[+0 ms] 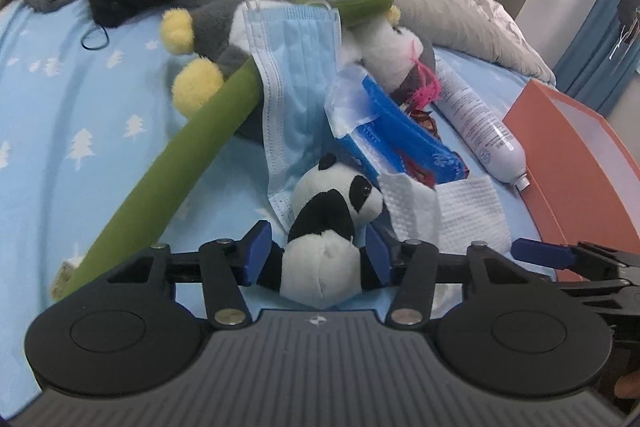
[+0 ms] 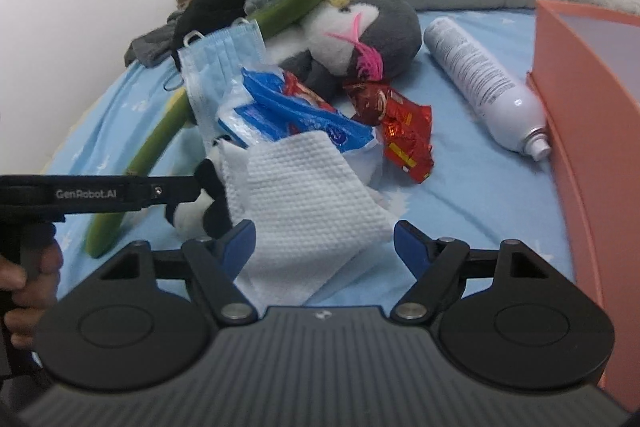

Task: Organize soft objects
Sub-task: 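Grasp the panda plush with the left tool while the right tool grasps the white wipe, then lift and carry the panda plush and white wipe over the pink box with both tools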

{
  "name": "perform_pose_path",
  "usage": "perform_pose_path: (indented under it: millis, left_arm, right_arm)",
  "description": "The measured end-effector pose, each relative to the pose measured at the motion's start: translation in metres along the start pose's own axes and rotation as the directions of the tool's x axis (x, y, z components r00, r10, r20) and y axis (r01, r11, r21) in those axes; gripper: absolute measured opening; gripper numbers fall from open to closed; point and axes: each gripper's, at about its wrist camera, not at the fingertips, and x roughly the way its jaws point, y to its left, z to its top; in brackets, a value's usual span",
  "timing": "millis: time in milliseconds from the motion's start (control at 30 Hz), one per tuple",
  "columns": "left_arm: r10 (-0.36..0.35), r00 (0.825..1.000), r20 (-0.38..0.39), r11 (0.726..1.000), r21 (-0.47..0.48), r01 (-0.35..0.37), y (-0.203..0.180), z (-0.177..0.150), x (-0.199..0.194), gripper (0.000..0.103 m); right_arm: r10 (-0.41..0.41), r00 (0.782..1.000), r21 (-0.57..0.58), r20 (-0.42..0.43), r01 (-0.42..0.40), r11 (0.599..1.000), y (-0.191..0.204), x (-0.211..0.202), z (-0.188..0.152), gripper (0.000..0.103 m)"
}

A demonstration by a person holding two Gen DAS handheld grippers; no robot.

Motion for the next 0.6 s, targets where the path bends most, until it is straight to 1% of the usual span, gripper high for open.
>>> perform_pose_path:
  millis: [33, 100, 267, 333, 367, 400, 433, 500, 533, 600]
  left_arm:
    - [-0.005, 1.000, -0.010, 1.000, 0.000, 0.005, 0.001, 0.000, 0.005, 0.052]
    - [-0.009, 1.000, -0.025, 1.000, 0.004, 0.009, 0.003, 0.002, 0.014, 0.050]
    - [-0.039, 0.998, -0.047, 0.999, -0.020, 0.038, 0.009, 0.004, 0.029, 0.050]
    - [-0.048, 0.997, -0.053, 0.998, -0.031, 0.047, 0.009, 0.004, 0.033, 0.048]
    - [-0.049, 0.997, -0.052, 0.998, -0.032, 0.047, 0.008, 0.004, 0.034, 0.048]
    - [-0.044, 0.998, -0.049, 0.999, -0.030, 0.042, 0.007, 0.003, 0.034, 0.047]
    - [-0.042, 0.998, -0.046, 0.999, -0.030, 0.041, 0.007, 0.003, 0.033, 0.046]
    - [-0.039, 0.999, -0.037, 0.999, -0.033, 0.037, 0.006, 0.001, 0.030, 0.045]
    - [-0.036, 0.999, -0.034, 0.999, -0.037, 0.035, 0.005, 0.000, 0.028, 0.044]
    - [-0.028, 0.999, -0.025, 0.999, -0.035, 0.027, 0.004, -0.003, 0.023, 0.044]
  right_arm:
    - [-0.002, 1.000, -0.008, -0.012, 0.002, 1.000, 0.000, 0.006, 0.000, 0.078]
    - [0.003, 1.000, -0.020, -0.021, -0.004, 1.000, 0.002, 0.014, 0.000, 0.078]
    - [0.015, 0.999, -0.038, -0.035, -0.016, 0.999, 0.004, 0.029, -0.001, 0.077]
    - [0.023, 0.999, -0.028, -0.039, -0.024, 0.999, 0.004, 0.031, -0.001, 0.073]
    - [0.026, 0.999, -0.023, -0.041, -0.027, 0.999, 0.004, 0.032, -0.001, 0.070]
    - [0.030, 0.999, -0.023, -0.045, -0.031, 0.999, 0.005, 0.033, -0.001, 0.062]
    - [0.040, 0.998, -0.024, -0.047, -0.041, 0.999, 0.007, 0.032, -0.001, 0.057]
    - [0.042, 0.998, -0.020, -0.047, -0.043, 0.999, 0.008, 0.030, -0.001, 0.040]
    - [0.044, 0.998, -0.019, -0.049, -0.045, 0.999, 0.009, 0.029, -0.001, 0.036]
    - [0.044, 0.998, -0.014, -0.048, -0.045, 0.999, 0.009, 0.026, -0.001, 0.023]
